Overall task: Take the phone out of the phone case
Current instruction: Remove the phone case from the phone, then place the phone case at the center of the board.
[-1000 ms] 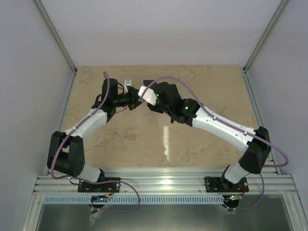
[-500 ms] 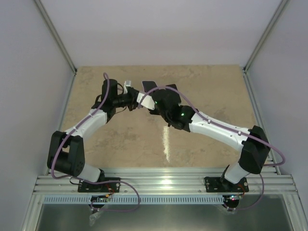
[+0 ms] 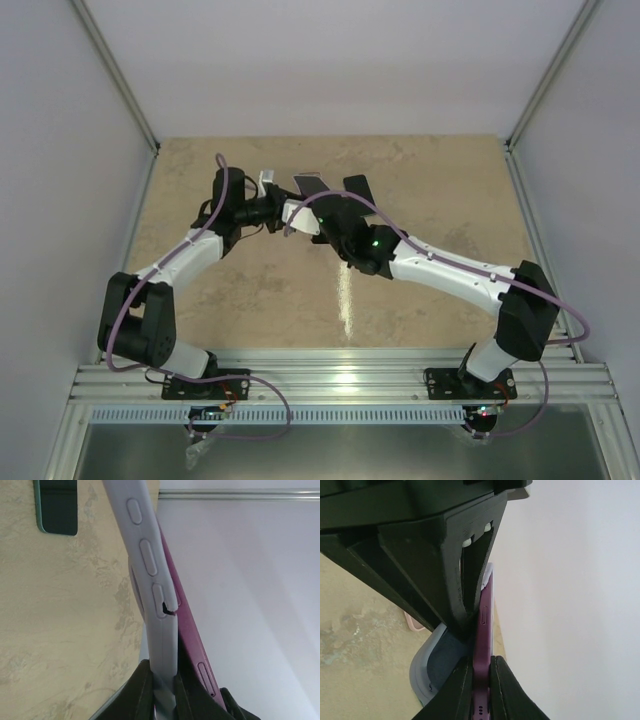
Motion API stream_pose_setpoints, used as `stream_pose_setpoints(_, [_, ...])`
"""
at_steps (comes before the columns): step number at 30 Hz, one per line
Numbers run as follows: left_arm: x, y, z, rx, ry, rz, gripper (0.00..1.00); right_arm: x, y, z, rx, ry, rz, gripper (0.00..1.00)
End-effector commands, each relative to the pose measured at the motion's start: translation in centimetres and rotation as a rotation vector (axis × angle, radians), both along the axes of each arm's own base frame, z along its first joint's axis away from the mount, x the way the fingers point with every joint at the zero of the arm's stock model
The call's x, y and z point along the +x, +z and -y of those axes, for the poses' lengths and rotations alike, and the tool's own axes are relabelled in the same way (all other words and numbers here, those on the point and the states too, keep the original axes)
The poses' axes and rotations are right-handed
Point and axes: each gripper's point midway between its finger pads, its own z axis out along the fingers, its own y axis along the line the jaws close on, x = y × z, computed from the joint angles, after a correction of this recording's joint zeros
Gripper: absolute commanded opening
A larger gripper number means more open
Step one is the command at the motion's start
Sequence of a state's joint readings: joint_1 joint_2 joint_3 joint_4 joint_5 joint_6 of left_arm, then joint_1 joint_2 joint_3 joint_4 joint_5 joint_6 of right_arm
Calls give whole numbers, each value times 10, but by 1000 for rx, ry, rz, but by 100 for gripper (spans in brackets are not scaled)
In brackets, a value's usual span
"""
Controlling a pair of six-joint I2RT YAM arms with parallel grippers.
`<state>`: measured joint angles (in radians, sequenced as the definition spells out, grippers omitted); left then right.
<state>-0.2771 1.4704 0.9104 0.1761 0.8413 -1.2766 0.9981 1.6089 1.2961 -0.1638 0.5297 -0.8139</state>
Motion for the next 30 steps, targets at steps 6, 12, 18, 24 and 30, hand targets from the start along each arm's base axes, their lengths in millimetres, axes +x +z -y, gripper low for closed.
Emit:
stream_pose_setpoints(6, [9, -31, -21, 227, 45, 85, 0, -6, 70, 15, 160, -32, 4, 0])
stream_pose_setpoints(12, [28, -64, -58, 405, 169, 54, 0, -15, 89, 26, 235, -13, -44, 0])
stream_pose_setpoints(18, [39, -79, -83, 507, 245, 33, 0, -18, 102, 38, 313, -3, -103, 1])
stream_pose_setpoints(24, [43, -76, -83, 507, 239, 58, 0, -12, 106, 52, 347, -21, -124, 1])
stream_pose_setpoints(30, [46, -55, -90, 624, 190, 259, 0, 21, 94, 105, 360, -144, -97, 0])
